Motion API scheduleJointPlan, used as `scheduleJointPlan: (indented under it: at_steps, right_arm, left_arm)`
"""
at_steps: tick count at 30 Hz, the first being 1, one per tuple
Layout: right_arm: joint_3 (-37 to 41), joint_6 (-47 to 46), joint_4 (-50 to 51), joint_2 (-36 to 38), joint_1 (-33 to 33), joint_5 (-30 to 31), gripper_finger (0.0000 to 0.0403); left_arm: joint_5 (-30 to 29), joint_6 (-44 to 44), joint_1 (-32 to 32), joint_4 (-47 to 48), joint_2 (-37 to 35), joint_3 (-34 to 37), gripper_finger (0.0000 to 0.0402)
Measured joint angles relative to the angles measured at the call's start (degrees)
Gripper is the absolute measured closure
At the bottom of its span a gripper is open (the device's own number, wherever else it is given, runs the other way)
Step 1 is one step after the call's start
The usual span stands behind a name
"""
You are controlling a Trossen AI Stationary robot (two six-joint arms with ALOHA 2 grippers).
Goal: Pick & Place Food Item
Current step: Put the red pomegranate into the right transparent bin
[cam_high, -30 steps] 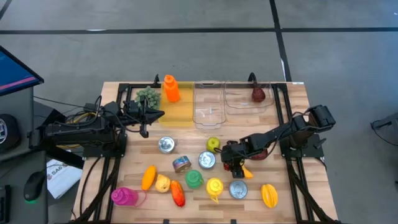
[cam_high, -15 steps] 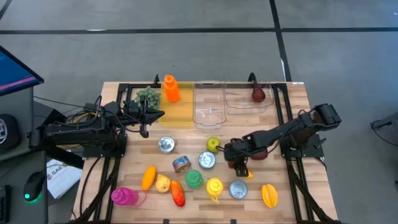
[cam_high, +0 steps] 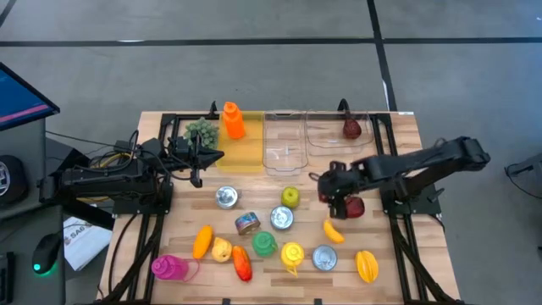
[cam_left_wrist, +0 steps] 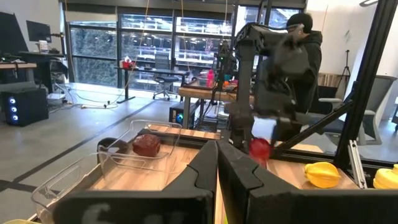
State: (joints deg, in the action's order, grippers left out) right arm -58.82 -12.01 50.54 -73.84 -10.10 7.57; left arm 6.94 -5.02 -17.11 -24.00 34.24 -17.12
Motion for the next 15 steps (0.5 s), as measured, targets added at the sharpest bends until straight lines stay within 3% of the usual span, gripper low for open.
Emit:
scheduleJointPlan:
  at_steps: [15]
  right_arm:
    - [-0.95,0.28,4.54,9.35,17.12,13.98,0.0206]
  left_arm:
    - [0.00,0.00,0.01,0.01,-0.02,0.00,0.0401]
